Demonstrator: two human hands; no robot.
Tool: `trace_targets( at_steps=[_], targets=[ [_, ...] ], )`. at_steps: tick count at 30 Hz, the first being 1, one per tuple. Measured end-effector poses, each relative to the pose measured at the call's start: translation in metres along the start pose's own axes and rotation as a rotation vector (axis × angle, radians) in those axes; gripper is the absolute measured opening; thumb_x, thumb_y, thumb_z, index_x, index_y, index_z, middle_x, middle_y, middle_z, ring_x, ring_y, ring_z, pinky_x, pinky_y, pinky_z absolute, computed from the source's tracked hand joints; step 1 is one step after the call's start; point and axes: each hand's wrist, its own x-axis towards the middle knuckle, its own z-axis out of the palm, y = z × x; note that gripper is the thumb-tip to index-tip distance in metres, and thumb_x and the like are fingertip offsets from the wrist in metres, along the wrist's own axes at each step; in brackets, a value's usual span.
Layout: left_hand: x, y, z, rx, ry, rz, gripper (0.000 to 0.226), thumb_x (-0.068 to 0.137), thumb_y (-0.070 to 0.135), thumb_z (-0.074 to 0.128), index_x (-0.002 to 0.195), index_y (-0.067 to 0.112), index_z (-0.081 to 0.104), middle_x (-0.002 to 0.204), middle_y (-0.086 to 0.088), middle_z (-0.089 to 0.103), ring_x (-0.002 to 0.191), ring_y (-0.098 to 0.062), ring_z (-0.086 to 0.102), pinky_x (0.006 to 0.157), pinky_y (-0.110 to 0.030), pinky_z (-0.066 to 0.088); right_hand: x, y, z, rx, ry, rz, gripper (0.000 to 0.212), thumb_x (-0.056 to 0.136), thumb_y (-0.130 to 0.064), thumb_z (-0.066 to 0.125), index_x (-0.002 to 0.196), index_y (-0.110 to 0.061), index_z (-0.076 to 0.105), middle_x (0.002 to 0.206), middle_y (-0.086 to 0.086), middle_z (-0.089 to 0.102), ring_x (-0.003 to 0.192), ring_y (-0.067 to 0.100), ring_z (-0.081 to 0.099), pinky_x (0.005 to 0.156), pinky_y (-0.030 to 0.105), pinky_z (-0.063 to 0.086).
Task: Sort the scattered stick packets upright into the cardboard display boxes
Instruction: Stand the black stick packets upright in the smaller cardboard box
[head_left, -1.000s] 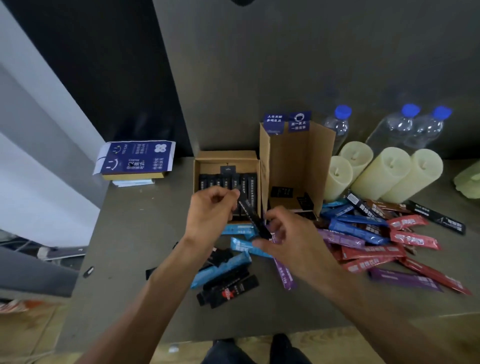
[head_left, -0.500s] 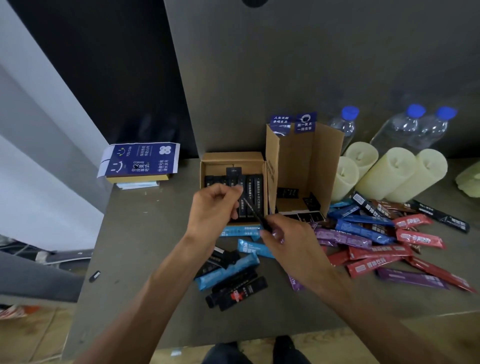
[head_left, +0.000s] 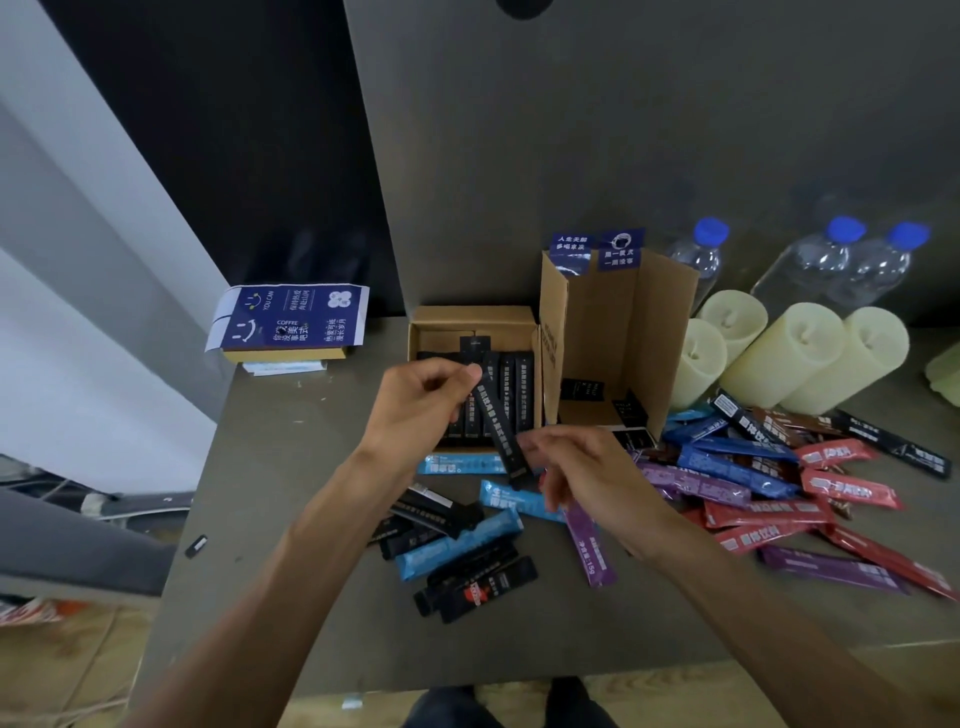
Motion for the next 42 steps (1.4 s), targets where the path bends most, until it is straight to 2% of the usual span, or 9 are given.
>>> trace_targets(
  at_steps=[5, 9, 11, 14, 19, 21, 25, 30, 42],
  targets=[
    [0.002, -0.009, -0.01, -0.027, 0.03, 0.014, 0.021, 0.095, 0.028, 0.064, 0.082, 0.014, 0.075, 0.063, 0.002, 0.057, 0.06, -0.008, 0.05, 0.063, -0.023, 0.046, 0.019, -0.012, 0.022, -0.188, 0.024, -0.103, 0.008, 0.095, -0.02, 0.066, 0.097, -0.015, 0.071, 0.074, -0.006, 0.068, 0.055, 0.003, 0.061, 0.056, 0.016, 0.049],
    [0.011, -0.033, -0.029, 0.158, 0.221, 0.081, 0.009, 0.096, 0.022, 0.062, 0.103, 0.02, 0.068, 0.087, 0.012, 0.068, 0.075, 0.004, 0.064, 0.069, -0.012, 0.049, 0.047, -0.016, 0.04, -0.175, 0.046, -0.012, 0.009, 0.096, -0.017, 0.065, 0.098, -0.011, 0.071, 0.075, 0.001, 0.071, 0.056, 0.005, 0.067, 0.05, 0.011, 0.045],
    [0.016, -0.05, -0.039, 0.258, 0.268, 0.053, 0.018, 0.095, 0.014, 0.06, 0.112, 0.019, 0.064, 0.091, 0.015, 0.067, 0.086, 0.004, 0.063, 0.076, -0.016, 0.049, 0.065, -0.02, 0.047, -0.173, 0.089, 0.009, 0.007, 0.097, -0.016, 0.064, 0.099, -0.011, 0.069, 0.083, 0.004, 0.072, 0.059, 0.007, 0.071, 0.05, 0.011, 0.046],
    [0.021, -0.068, -0.041, 0.271, 0.19, -0.028, 0.024, 0.093, 0.008, 0.058, 0.113, 0.018, 0.067, 0.092, 0.015, 0.069, 0.093, -0.003, 0.065, 0.085, -0.025, 0.051, 0.09, -0.024, 0.059, -0.208, 0.112, 0.039, 0.002, 0.096, -0.013, 0.064, 0.098, -0.013, 0.065, 0.093, 0.009, 0.073, 0.056, 0.006, 0.071, 0.047, 0.011, 0.048],
    [0.024, -0.076, -0.04, 0.224, 0.122, -0.046, 0.033, 0.088, 0.003, 0.057, 0.108, 0.026, 0.071, 0.095, 0.012, 0.074, 0.093, -0.003, 0.068, 0.092, -0.034, 0.056, 0.114, -0.022, 0.077, -0.341, 0.106, 0.077, 0.022, 0.094, -0.005, 0.064, 0.075, -0.017, 0.061, 0.085, 0.012, 0.073, 0.055, 0.013, 0.07, 0.048, 0.016, 0.053],
    [0.025, -0.078, -0.041, 0.219, 0.123, -0.045, 0.035, 0.086, 0.002, 0.057, 0.106, 0.027, 0.071, 0.095, 0.011, 0.074, 0.093, -0.005, 0.069, 0.091, -0.037, 0.056, 0.119, -0.021, 0.081, -0.375, 0.111, 0.079, 0.022, 0.093, -0.004, 0.064, 0.075, -0.015, 0.063, 0.085, 0.013, 0.073, 0.057, 0.015, 0.071, 0.051, 0.019, 0.054],
    [0.026, -0.079, -0.042, 0.211, 0.133, -0.048, 0.037, 0.085, 0.001, 0.056, 0.107, 0.026, 0.071, 0.093, 0.011, 0.074, 0.092, -0.005, 0.069, 0.09, -0.037, 0.057, 0.127, -0.018, 0.086, -0.429, 0.123, 0.059, 0.02, 0.093, -0.005, 0.065, 0.075, -0.013, 0.066, 0.082, 0.013, 0.073, 0.059, 0.018, 0.071, 0.051, 0.02, 0.054],
    [0.027, -0.081, -0.042, 0.196, 0.13, -0.045, 0.041, 0.083, -0.004, 0.054, 0.109, 0.023, 0.071, 0.094, 0.01, 0.075, 0.093, -0.006, 0.069, 0.091, -0.037, 0.057, 0.137, -0.01, 0.092, -0.491, 0.156, 0.022, 0.014, 0.09, -0.011, 0.069, 0.077, -0.014, 0.071, 0.084, 0.011, 0.072, 0.068, 0.024, 0.073, 0.065, 0.037, 0.064],
    [0.024, -0.085, -0.045, 0.18, 0.107, -0.03, 0.04, 0.084, -0.006, 0.053, 0.108, 0.02, 0.071, 0.094, 0.008, 0.075, 0.093, -0.007, 0.07, 0.091, -0.036, 0.057, 0.14, -0.003, 0.097, -0.497, 0.196, -0.057, 0.012, 0.087, -0.008, 0.069, 0.076, -0.012, 0.068, 0.078, 0.006, 0.069, 0.065, 0.02, 0.07, 0.062, 0.039, 0.063]
  ],
)
